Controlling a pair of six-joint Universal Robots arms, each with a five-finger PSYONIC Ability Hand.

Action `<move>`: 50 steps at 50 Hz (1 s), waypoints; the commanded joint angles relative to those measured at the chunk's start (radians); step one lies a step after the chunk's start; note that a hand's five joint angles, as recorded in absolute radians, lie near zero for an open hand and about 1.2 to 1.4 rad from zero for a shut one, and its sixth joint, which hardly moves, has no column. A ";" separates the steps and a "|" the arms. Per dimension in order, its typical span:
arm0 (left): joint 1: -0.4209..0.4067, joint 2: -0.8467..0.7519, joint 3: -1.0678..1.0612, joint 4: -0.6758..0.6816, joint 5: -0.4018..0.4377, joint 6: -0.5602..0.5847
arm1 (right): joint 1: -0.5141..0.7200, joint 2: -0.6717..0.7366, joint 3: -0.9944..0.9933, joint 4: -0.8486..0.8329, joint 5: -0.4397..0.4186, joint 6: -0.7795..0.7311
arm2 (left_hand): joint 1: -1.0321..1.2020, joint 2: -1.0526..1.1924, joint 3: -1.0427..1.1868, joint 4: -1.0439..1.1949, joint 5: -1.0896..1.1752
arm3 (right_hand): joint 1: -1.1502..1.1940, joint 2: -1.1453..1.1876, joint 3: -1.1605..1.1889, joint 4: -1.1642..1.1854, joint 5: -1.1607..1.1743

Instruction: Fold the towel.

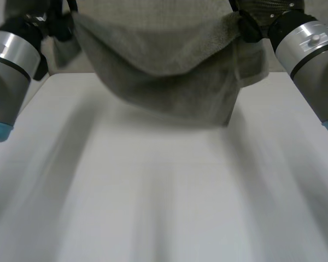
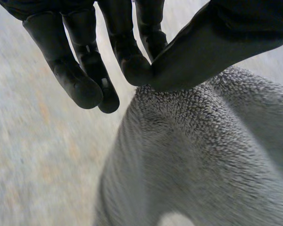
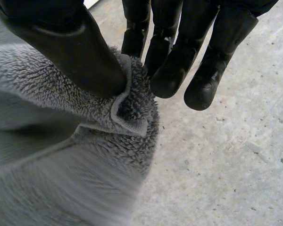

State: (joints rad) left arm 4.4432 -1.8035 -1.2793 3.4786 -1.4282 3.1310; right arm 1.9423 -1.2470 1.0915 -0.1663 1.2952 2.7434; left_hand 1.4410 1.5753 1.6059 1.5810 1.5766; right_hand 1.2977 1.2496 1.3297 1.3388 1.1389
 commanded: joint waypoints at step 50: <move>-0.005 -0.126 -0.275 -0.180 0.106 0.359 | -0.020 0.104 0.573 0.355 -0.120 -0.455 | -0.811 -0.945 -0.976 -0.951 -1.121 | 0.099 0.147 0.067 0.057 0.083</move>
State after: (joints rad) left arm 4.4832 -1.7306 -1.7435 3.3880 -1.3190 3.5176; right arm 1.9220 -1.1439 1.6579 0.1941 1.1759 2.2888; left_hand 0.6854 0.6869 0.6783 0.6874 0.6706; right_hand 1.2977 1.2496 1.3297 1.3388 1.1390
